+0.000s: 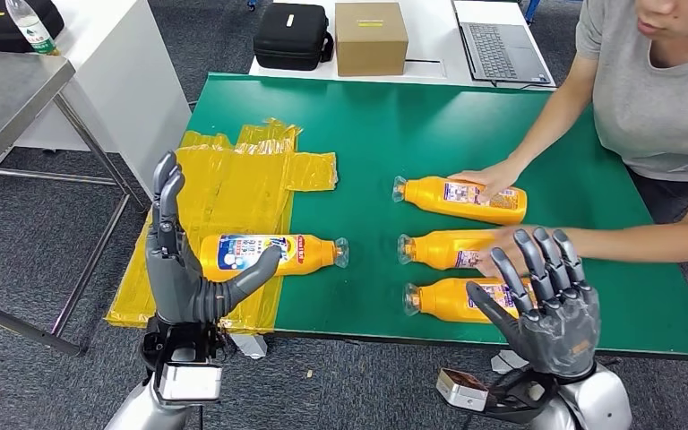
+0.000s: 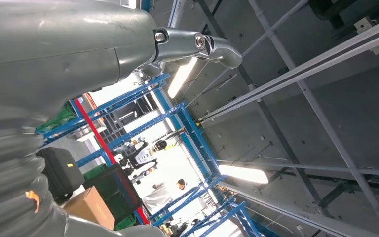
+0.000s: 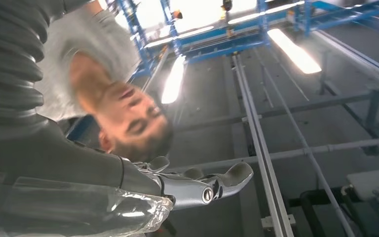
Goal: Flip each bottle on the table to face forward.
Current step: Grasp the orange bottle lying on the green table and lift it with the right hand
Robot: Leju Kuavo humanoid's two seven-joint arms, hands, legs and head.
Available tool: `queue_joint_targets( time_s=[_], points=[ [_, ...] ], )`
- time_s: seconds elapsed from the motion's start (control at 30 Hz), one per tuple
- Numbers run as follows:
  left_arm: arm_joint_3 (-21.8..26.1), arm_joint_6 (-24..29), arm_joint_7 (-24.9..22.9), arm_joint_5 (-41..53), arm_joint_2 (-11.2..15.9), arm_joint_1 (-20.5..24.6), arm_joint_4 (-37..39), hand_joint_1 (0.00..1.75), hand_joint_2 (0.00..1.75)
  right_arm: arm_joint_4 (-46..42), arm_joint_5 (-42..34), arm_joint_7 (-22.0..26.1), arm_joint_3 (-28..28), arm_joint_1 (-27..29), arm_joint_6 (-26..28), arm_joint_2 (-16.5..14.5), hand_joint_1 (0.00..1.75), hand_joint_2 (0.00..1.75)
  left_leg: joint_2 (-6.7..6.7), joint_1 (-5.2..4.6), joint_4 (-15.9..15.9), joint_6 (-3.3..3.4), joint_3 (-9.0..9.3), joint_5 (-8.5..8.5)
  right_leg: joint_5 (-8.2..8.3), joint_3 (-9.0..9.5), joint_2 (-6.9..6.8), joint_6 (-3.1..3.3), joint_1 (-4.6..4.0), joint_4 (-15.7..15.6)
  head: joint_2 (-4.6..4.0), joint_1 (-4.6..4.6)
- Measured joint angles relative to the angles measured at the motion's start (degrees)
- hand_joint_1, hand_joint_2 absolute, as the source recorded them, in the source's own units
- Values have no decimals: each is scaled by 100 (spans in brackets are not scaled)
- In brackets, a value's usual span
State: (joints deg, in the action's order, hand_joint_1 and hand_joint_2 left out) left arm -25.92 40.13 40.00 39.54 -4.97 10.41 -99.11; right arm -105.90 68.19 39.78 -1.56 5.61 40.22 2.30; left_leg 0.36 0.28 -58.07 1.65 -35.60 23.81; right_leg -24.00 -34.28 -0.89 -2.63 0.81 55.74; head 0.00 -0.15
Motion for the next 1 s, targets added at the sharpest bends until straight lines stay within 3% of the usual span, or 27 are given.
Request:
queue_joint_targets(
  time_s=[0.27,0.4,0.53,0.63,1.0],
  points=[
    [-98,0,0,-384,73,-22,-20,0,175,16,332,-52,499,191,0,-178,0,175,0,1,1,0,1,0,-1,0,0,1,-1,-1,0,1],
    [-168,0,0,-725,87,-49,36,0,175,368,378,-655,511,257,-1,-179,0,175,0,1,1,0,1,0,-1,1,0,1,-1,0,0,1],
    [-192,0,0,-941,93,-106,155,0,175,730,476,-1748,245,327,-1,112,0,175,0,0,0,0,0,0,-1,1,0,0,1,0,0,1],
    [-193,0,0,-957,111,-155,210,0,175,830,567,-2238,39,409,0,358,0,175,-1,-1,0,0,-2,1,-1,0,0,0,1,-1,0,1],
    [-195,0,0,-896,150,-231,332,0,175,925,577,-2596,-253,531,0,788,0,175,1,1,1,-1,-1,2,-2,-1,0,1,-1,-1,0,1]
  ],
)
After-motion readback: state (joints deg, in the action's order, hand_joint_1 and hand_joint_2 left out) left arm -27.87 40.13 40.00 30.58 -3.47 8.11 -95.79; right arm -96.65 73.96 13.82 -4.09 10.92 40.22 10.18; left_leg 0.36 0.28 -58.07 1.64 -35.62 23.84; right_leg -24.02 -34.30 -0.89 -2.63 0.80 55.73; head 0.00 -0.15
